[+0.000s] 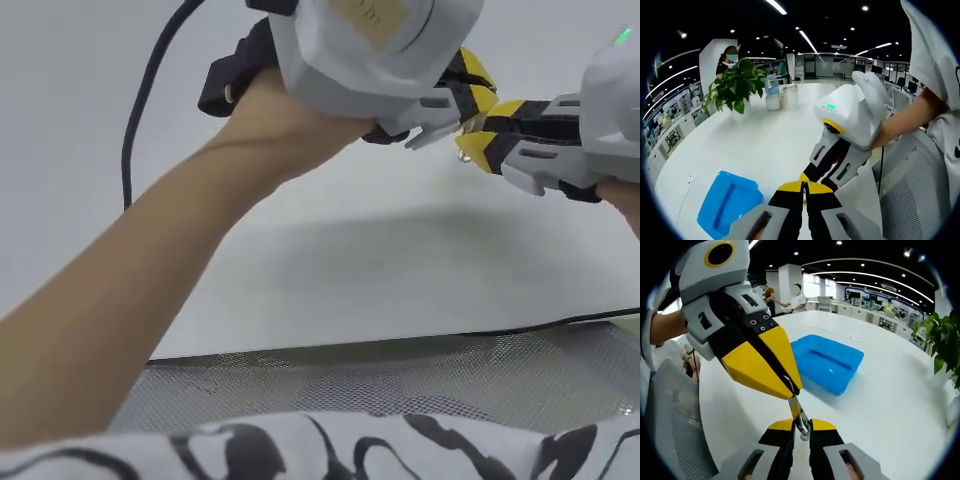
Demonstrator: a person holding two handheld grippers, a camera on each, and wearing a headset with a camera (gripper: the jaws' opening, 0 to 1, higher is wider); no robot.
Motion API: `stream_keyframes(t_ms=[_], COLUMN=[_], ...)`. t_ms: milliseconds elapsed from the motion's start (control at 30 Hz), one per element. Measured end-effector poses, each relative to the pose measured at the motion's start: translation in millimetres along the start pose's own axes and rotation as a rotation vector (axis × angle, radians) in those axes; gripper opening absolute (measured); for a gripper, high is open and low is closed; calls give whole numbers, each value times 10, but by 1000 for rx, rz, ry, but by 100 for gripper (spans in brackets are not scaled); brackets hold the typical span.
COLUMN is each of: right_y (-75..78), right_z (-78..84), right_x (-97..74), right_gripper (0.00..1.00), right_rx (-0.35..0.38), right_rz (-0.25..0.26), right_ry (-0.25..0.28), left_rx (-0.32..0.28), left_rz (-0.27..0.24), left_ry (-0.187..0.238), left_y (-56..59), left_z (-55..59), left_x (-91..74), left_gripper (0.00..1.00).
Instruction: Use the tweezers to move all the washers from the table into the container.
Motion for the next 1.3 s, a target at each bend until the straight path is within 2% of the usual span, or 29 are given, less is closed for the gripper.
stream_keyframes(t_ms=[133, 300, 400, 567, 767, 1000, 1167, 1300], right_y=[-7, -6, -8, -34, -79, -74, 3, 79], right_z=[6, 8, -12, -102, -364, -729, -1022, -1181], right_x=[-5, -10, -29, -118, -217, -307, -352, -342], right_gripper=[6, 5, 5, 5, 5, 5, 4, 4], right_rx=[-37, -46, -65, -88, -145, -194, -221, -240], right_rz=[11, 26, 37, 48, 59, 71, 90, 112], right_ry=[-9, -16, -23, -11, 26, 86, 131, 152], left_rx=[-5, -13, 10, 20, 28, 25, 40, 31], left_rz=[6, 7, -5, -23, -74, -164, -240, -294], left_ry=[0, -3, -11, -5, -6, 13, 29, 43], left_y=[-49, -45, 0, -66, -111, -268, -428, -638], left_z=[8, 5, -18, -75, -127, -223, -312, -359], left_x=[85, 87, 50, -79, -317, -588, -730, -771], left_gripper=[0, 0, 0, 0, 0, 0, 0, 0])
Point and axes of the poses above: the centre of the closed fingertips' face, and the gripper's own axes: x roughly forward along the fingers, y roughly to its right, z roughly out of its underside, the point moved 1 cm from there along -x, roughly backward along the fingers, and after that the axes turned 14 degrees about -y, right-handed, at the moved point
